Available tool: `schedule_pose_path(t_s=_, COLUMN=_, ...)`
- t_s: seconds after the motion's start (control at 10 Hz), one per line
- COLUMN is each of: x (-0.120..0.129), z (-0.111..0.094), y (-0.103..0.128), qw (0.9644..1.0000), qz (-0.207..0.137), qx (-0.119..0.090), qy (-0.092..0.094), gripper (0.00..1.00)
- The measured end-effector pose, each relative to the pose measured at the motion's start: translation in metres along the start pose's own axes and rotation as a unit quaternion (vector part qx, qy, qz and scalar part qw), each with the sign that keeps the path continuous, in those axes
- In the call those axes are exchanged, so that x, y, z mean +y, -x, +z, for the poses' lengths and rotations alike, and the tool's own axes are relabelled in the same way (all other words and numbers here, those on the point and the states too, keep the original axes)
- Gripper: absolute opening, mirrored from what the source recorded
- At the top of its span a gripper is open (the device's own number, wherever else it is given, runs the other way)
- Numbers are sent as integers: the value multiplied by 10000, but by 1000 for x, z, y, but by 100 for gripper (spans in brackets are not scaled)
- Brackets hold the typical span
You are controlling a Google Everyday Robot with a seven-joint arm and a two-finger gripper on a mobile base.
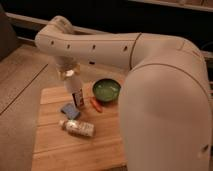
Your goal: Place the ceramic cup over the eraser
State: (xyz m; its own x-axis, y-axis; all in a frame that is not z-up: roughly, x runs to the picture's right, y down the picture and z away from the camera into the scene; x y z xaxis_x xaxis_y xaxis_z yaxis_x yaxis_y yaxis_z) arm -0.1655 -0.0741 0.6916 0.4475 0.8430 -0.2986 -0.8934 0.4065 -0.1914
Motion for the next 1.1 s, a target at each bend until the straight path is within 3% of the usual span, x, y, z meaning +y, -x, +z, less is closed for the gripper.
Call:
schedule_pose_path(t_s=0.3, x=-11, z=5, y=7, qw=9995, qz=-242, qx=-28, qy=-207, gripper=0)
schedule_pose_path(t_s=0.7, x=5, z=22, y=16, qw=9990, qz=-430, qx=-105, qy=-91, gripper=0)
schedule_pose_path(t_s=1.1, x=1, z=24, y=16, qw=9995, qz=-216, qx=-224, qy=-8, gripper=0)
